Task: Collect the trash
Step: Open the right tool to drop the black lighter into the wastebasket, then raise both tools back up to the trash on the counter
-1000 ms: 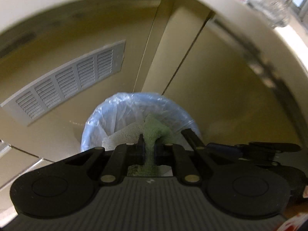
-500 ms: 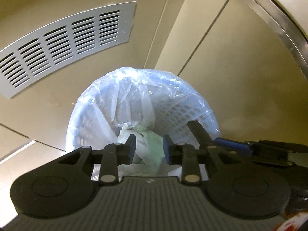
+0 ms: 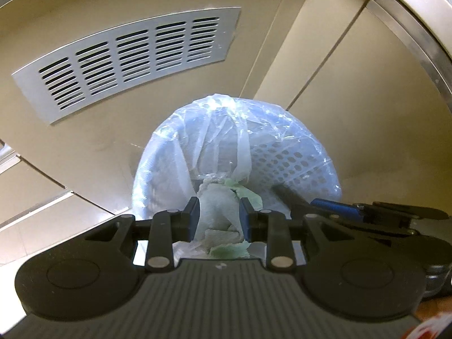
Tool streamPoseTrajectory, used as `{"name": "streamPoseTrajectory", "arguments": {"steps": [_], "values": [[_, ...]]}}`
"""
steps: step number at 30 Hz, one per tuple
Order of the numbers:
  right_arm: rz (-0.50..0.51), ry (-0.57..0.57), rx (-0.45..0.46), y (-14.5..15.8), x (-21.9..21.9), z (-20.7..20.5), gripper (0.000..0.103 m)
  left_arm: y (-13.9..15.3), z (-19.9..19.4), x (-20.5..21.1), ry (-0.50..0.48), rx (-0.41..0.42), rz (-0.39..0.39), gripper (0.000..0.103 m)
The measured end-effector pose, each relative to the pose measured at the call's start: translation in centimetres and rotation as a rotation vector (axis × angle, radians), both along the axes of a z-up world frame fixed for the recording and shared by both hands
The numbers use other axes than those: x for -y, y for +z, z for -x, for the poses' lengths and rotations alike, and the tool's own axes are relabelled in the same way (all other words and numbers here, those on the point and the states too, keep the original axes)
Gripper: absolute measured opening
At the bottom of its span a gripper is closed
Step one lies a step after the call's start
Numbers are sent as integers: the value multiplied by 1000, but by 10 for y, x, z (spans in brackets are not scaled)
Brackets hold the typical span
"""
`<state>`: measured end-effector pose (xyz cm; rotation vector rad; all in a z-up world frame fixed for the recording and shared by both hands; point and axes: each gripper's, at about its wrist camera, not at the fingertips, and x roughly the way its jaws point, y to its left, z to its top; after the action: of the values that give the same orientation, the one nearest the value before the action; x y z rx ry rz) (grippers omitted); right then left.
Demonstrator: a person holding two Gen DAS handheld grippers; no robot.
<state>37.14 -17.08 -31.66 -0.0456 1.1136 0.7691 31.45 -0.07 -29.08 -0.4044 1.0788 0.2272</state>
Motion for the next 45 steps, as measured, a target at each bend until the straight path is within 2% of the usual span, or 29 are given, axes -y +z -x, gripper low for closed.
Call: {"name": "streamPoseTrajectory", "arguments": {"steps": [6,10,11,17,25,30,38,45], "values": [[-11,9,17,-2,-12,1,24,-1,5,-6,9,-7,0,26],[7,10,19,-2,-14,5,40,0,7,-9,3,-5,6,26],[10,10,19,-2,-14,6,42,0,7,-9,-1,-4,9,26],[27,0,15,1,-14,10,45,6,8,-7,-22,3,20,26],[42,-27,26,21,-11,20,49,24,13,-4,-59,22,25,26],[24,-49,24,50,-4,35,53,50,20,-2,-85,53,27,26],[-44,-99,53,112,17,53,61,115,25,-4,-144,155,19,26],[-103,-165,96,157,30,58,62,163,21,-5,-205,240,-7,26]]}}
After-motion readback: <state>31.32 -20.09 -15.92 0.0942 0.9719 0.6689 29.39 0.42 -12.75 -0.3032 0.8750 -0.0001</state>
